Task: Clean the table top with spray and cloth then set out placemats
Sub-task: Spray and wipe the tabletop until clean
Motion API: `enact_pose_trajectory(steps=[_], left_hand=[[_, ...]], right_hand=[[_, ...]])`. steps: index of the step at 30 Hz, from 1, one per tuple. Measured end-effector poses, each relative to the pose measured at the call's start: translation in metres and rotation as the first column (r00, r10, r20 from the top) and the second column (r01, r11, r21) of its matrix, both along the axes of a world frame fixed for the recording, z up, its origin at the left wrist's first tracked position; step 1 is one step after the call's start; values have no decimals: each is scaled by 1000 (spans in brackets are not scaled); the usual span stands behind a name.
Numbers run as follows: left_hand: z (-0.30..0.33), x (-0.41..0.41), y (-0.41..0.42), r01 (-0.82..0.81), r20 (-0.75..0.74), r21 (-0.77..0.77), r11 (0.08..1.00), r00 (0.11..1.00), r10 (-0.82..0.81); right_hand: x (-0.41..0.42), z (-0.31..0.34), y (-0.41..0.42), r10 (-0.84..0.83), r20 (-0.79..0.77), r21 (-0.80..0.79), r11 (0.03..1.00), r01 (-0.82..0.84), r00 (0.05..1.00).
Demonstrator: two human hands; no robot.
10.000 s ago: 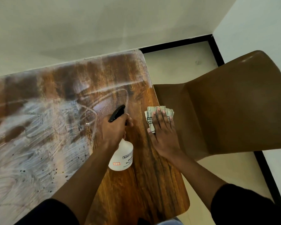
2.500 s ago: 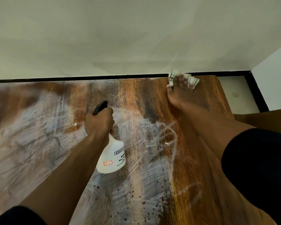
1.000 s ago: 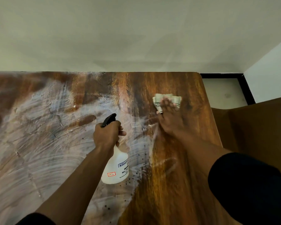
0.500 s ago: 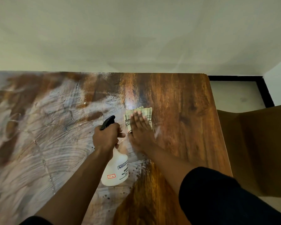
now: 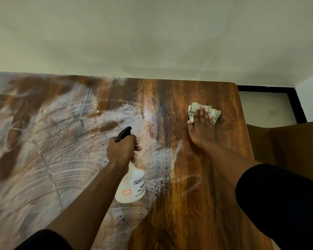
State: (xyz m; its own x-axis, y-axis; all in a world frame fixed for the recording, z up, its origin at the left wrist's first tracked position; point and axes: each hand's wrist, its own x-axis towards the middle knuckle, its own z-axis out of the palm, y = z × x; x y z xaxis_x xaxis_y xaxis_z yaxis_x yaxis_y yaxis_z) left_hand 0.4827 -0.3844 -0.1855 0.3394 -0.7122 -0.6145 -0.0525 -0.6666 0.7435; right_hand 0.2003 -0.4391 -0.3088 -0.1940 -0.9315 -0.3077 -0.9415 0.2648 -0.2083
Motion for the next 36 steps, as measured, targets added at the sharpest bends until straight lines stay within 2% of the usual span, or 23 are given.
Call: enact_pose_trajectory(steps=[2, 4, 10, 14, 18, 20, 23, 25, 28, 31, 33, 36], left_hand=[[-2, 11, -4, -17, -5, 10, 1000, 1000, 17], [-4, 23, -10, -25, 1, 17, 1000, 1000, 25], [-5, 58, -28, -17, -3, 15, 1000, 1000, 17], [-6, 88, -44, -30, -5, 6, 1000, 1000, 30], [-6, 110, -62, 19, -6, -12, 1000, 1000, -20], [-7, 118, -71, 41, -8, -13, 999, 999, -41], [-8, 127, -87, 70, -16, -18, 997, 997, -70], [-10, 133, -97, 87, -30, -15, 996, 996, -88], [-15, 144, -113, 108, -45, -12, 994, 993, -109], [-24, 157, -125, 118, -41, -22, 993, 992, -119], [-28, 166, -131, 86, -22, -30, 996, 996, -87], [-27, 179, -140, 30, 27, -49, 998, 999, -29]], right_hand=[[19, 0, -6, -77, -1, -1, 997, 77, 997], [45, 1, -13, -83, 4, -3, 997, 83, 997], [156, 3, -32, 257, 65, -41, 966, -254, 964], [244, 3, -41, 530, 144, -63, 848, -527, 836], [248, 1, -55, 632, 111, -57, 774, -630, 767], [227, 3, -67, 585, 97, -32, 811, -585, 806], [187, 7, -85, 360, 75, -38, 933, -358, 930], [156, 7, -92, 213, 52, -29, 977, -212, 976], [128, 8, -101, -4, 23, 0, 1000, 4, 1000], [143, 3, -118, -151, -10, -5, 988, 151, 988], [169, 2, -129, -197, -18, -21, 980, 197, 980], [218, 8, -142, -42, 10, -56, 998, 42, 999]])
